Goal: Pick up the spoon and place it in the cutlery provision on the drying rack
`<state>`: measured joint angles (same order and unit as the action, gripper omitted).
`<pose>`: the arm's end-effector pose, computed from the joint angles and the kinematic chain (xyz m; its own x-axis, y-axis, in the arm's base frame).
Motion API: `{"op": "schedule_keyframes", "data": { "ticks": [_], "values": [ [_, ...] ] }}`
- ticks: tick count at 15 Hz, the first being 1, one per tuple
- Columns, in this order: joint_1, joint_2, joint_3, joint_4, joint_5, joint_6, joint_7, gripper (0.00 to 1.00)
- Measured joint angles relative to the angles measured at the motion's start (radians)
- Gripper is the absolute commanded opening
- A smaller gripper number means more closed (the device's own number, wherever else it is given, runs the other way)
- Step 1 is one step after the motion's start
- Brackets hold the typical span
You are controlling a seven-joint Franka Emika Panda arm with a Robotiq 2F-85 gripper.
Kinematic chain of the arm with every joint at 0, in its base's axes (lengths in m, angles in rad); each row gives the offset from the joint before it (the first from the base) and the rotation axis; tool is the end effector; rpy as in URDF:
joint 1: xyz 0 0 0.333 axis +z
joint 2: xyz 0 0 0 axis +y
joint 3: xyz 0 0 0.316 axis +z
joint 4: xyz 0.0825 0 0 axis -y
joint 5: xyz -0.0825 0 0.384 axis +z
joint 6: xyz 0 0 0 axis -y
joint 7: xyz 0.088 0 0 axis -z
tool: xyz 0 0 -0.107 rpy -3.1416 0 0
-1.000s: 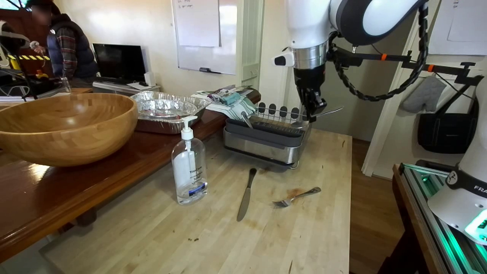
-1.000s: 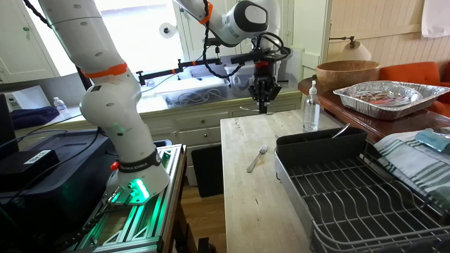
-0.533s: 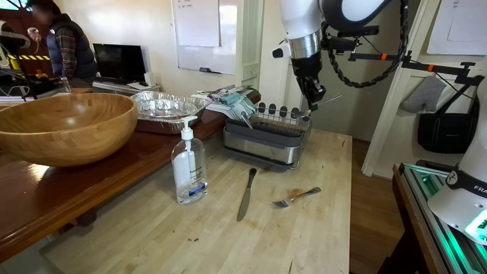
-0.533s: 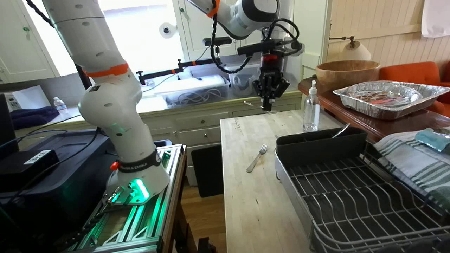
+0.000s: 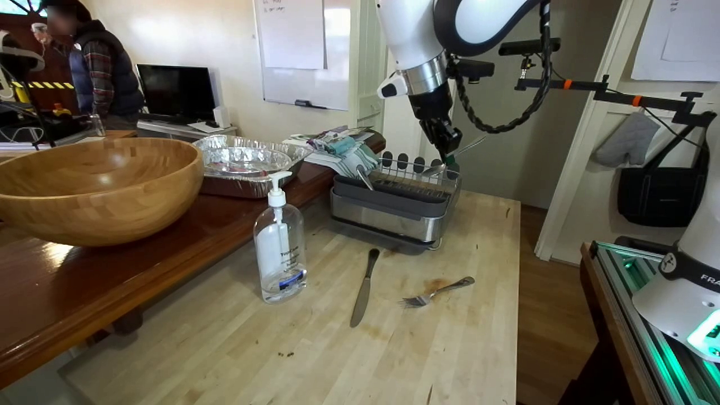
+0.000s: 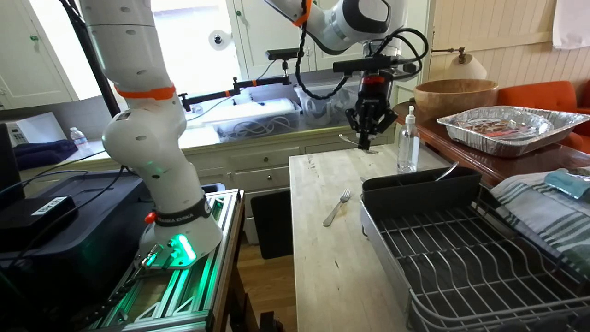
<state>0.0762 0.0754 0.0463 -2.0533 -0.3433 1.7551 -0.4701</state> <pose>0.5209 0.0337 0.3812 0.6798 0.5704 -0.4611 0.6728 -0.7352 0.0824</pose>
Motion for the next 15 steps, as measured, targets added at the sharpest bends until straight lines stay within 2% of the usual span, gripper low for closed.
{"op": "schedule_keyframes", "data": {
  "ticks": [5,15],
  "values": [
    [-0.004,0.084,0.0,0.088,-0.038,-0.064,-0.033,0.02],
    [-0.019,0.213,0.0,0.21,-0.102,-0.109,-0.069,0.02]
  ]
}}
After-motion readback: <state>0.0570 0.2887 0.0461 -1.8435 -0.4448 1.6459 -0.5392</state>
